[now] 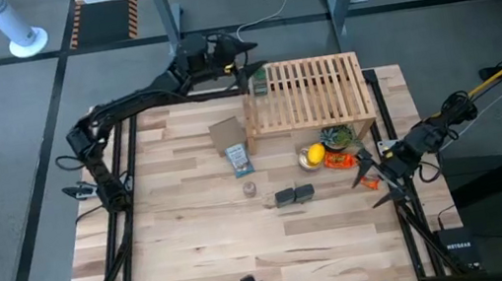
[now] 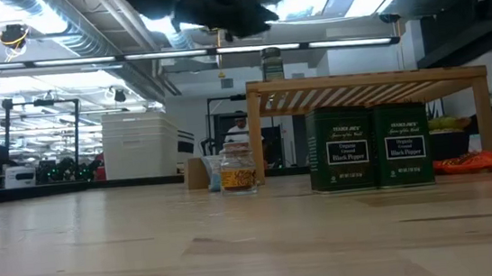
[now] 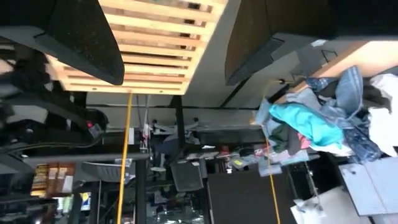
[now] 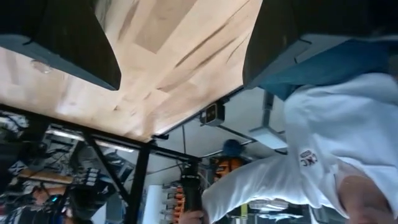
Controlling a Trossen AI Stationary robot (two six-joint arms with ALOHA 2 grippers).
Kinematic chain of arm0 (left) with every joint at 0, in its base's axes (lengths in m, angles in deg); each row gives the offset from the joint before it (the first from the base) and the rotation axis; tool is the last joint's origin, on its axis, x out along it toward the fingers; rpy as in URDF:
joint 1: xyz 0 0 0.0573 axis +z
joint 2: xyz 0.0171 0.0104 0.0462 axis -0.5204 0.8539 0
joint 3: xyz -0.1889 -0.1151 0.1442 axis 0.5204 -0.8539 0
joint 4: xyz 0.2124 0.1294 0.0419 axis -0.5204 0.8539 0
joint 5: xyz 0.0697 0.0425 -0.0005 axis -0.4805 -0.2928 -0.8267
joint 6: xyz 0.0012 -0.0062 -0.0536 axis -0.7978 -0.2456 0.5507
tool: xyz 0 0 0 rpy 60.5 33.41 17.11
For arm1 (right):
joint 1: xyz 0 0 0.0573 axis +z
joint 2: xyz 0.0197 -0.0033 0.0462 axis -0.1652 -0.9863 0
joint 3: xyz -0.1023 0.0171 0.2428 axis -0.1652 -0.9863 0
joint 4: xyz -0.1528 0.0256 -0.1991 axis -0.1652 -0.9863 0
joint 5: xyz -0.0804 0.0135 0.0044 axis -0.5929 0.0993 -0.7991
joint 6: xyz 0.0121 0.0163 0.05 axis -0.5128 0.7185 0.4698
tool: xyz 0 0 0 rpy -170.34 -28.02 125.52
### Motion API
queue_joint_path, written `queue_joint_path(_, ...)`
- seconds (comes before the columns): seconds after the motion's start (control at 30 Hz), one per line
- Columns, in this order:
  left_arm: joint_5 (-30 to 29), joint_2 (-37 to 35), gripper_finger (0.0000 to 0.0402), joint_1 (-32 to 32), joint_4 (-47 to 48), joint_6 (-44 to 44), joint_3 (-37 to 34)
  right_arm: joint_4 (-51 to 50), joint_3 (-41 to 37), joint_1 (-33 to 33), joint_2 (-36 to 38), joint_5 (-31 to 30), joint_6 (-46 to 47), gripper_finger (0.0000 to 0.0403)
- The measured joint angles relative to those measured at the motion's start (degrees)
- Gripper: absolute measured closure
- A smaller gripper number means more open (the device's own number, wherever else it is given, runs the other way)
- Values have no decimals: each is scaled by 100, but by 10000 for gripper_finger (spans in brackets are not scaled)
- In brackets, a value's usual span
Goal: Shelf spices
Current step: Put the brown seasoning bottle on the shelf
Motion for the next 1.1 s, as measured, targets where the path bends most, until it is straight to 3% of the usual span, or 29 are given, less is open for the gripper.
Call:
queue_joint_path(0.23, -132, -831, 130, -564, 2559, -341, 2, -201, 33, 0, 2, 38, 13, 59)
queue_joint_path(0.4, -1233, -1154, 140, -1525, 4069, -695, -198, -205, 30, 0, 0, 39, 13, 59)
queue_joint_path(0.73, -2863, -1180, 191, -3565, 4600, 449, -1076, -181, 30, 0, 1, 64, 13, 59)
queue_joint_path(0.93, -3642, -1180, 205, -4189, 4619, 1536, -1662, 114, 28, 0, 2, 119, 9, 59)
queue_joint_path(1.1, -3713, -1180, 205, -4453, 4585, 2485, -1979, 97, 28, 0, 1, 136, 11, 59)
